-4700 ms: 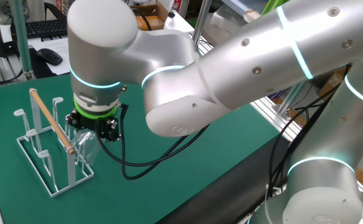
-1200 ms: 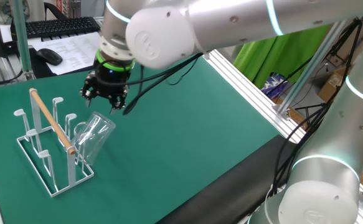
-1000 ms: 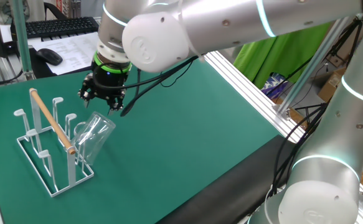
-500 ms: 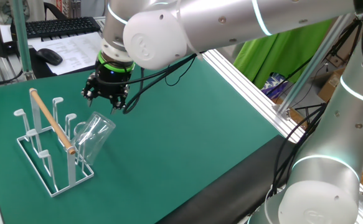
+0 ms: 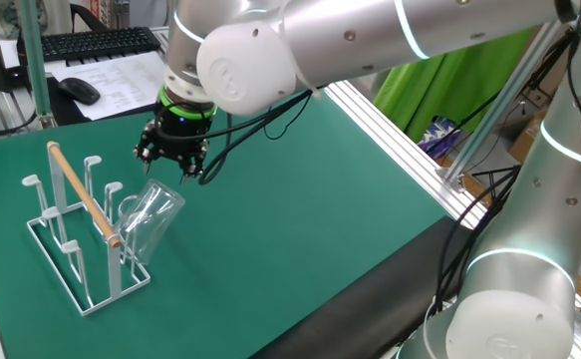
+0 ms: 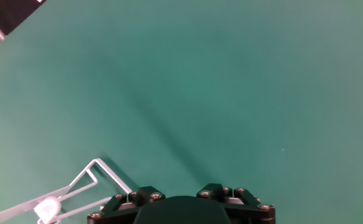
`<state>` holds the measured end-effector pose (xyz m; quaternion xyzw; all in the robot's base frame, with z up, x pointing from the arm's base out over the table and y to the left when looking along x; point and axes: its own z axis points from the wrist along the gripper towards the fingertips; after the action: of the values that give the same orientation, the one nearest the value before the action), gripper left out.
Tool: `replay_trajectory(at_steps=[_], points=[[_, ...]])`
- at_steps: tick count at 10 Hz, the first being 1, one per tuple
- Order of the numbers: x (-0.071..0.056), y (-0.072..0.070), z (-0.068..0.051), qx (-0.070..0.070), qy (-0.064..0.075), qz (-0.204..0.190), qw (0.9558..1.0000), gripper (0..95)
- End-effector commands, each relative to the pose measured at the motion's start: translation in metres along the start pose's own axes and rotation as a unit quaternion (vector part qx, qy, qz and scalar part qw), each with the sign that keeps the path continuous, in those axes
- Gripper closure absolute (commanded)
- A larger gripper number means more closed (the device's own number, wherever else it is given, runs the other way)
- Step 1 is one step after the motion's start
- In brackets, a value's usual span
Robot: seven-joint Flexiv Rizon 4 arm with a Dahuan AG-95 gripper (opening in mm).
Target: Put the cup on the cup rack
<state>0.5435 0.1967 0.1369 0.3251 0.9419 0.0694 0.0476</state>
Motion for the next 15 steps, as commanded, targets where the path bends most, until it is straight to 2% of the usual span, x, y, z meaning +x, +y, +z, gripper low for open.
replay_trajectory(at_steps=[1, 2, 3, 4, 5, 6, 10, 15], points=[[0.0, -0.005, -0.003, 0.003, 0.002, -0.007, 1.0, 38.0], [-0.001, -0.008, -0.004, 0.002, 0.003, -0.01, 0.9999, 38.0], [-0.001, -0.012, -0.005, -0.001, 0.005, -0.01, 0.9999, 57.0], [0.0, -0.018, -0.004, -0.001, 0.005, -0.013, 0.9999, 57.0], [0.002, -0.019, -0.003, -0.001, 0.005, -0.012, 0.9999, 57.0], [0.009, -0.021, 0.0, -0.001, 0.003, -0.008, 1.0, 57.0], [0.022, -0.024, 0.0, 0.0, 0.002, -0.003, 1.0, 57.0], [0.025, -0.028, -0.003, 0.005, 0.011, -0.003, 0.9999, 57.0]])
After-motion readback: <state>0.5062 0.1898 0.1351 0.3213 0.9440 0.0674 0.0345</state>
